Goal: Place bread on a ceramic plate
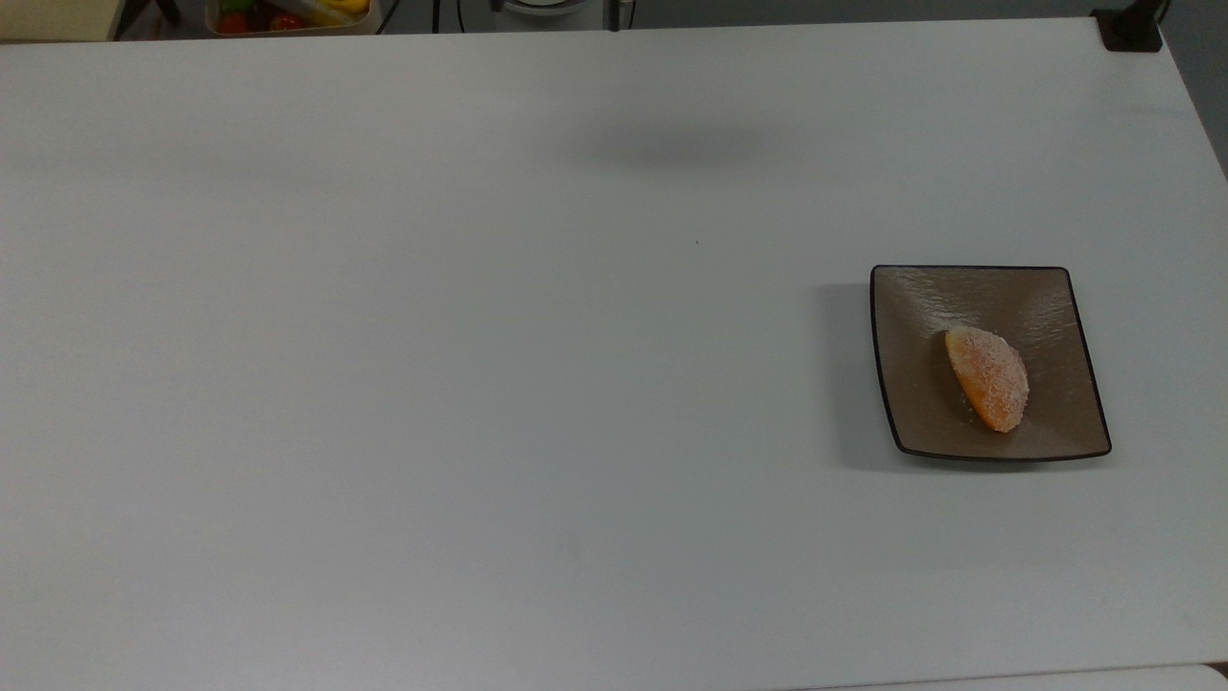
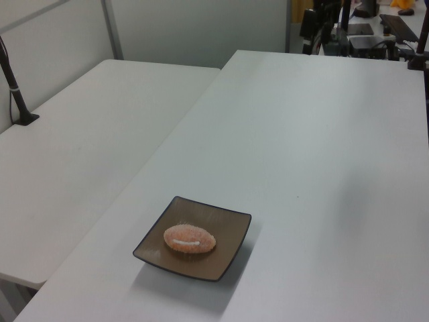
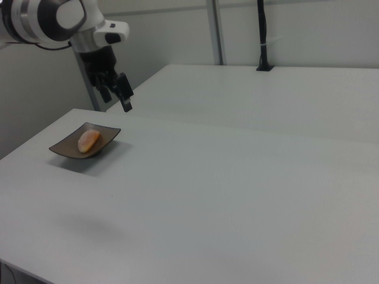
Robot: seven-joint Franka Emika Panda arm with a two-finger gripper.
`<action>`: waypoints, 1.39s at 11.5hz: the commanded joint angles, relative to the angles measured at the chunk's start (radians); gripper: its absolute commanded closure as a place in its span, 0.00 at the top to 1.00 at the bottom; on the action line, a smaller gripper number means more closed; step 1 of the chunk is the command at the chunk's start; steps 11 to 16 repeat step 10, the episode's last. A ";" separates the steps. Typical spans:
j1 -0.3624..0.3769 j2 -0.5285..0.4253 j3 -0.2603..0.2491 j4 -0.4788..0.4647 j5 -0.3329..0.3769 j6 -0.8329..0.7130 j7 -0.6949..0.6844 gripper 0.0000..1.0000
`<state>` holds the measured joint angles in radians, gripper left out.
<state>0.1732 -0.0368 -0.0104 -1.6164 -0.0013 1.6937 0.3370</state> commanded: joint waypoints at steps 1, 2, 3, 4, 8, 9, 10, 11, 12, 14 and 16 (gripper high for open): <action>-0.064 -0.035 0.018 -0.068 0.018 0.020 -0.146 1.00; -0.073 -0.037 0.020 -0.085 0.030 0.055 -0.252 1.00; -0.080 -0.035 0.020 -0.095 0.041 0.069 -0.344 1.00; -0.089 -0.034 0.024 -0.097 0.041 0.072 -0.416 1.00; -0.093 -0.032 0.027 -0.103 0.044 0.093 -0.446 1.00; -0.092 -0.032 0.027 -0.103 0.046 0.095 -0.447 1.00; -0.090 -0.031 0.027 -0.103 0.044 0.095 -0.447 1.00; -0.090 -0.031 0.027 -0.103 0.044 0.095 -0.447 1.00; -0.090 -0.031 0.027 -0.103 0.044 0.095 -0.447 1.00; -0.090 -0.031 0.027 -0.103 0.044 0.095 -0.447 1.00; -0.090 -0.031 0.027 -0.103 0.044 0.095 -0.447 1.00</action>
